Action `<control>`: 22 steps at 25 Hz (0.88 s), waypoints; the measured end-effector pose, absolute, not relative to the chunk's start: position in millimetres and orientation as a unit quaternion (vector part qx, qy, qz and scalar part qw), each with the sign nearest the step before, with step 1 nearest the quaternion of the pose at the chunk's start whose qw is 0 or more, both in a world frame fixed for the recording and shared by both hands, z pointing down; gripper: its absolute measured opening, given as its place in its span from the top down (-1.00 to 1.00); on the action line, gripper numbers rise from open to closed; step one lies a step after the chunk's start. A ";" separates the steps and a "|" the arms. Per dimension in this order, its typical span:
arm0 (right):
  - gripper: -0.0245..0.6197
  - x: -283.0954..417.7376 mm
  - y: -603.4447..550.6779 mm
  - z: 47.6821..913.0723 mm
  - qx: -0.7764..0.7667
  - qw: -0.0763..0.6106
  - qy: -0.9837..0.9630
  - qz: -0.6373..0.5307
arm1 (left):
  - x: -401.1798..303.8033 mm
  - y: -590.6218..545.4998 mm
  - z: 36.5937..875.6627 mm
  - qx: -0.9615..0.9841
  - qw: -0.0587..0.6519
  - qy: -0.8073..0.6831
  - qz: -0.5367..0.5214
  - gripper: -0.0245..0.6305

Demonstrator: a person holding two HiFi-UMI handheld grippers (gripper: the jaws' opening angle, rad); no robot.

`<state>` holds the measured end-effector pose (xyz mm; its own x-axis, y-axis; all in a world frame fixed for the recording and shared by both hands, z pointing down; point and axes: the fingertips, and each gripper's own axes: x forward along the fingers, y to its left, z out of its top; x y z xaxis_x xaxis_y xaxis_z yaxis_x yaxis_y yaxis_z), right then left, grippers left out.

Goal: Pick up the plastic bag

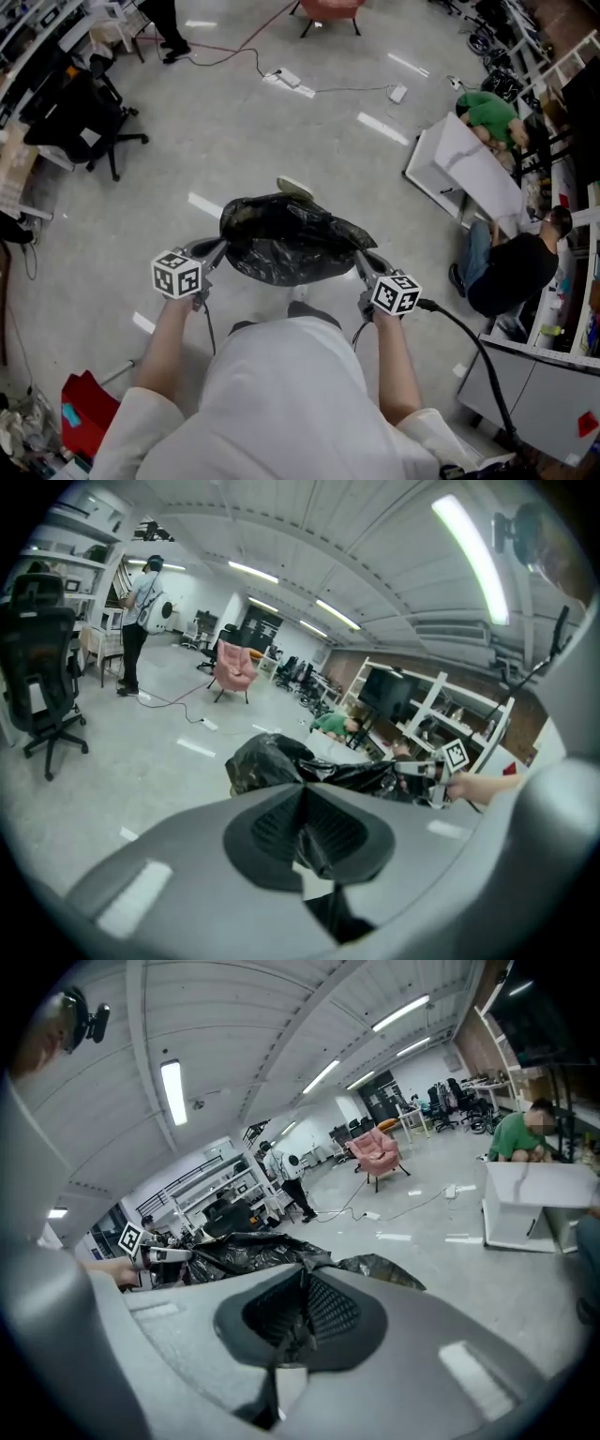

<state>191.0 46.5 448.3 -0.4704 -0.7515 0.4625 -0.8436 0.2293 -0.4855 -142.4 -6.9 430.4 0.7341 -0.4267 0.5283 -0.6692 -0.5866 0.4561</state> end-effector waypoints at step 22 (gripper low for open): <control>0.91 120.9 181.1 412.5 0.588 0.033 -0.744 0.315 | -195.1 86.9 395.3 0.908 0.286 -0.246 0.180 0.91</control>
<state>120.9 181.1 412.5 -0.3060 -0.8546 0.4196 -0.8957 0.1090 -0.4311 -195.1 86.9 395.3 0.8141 -0.3440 0.4679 -0.5502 -0.7148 0.4317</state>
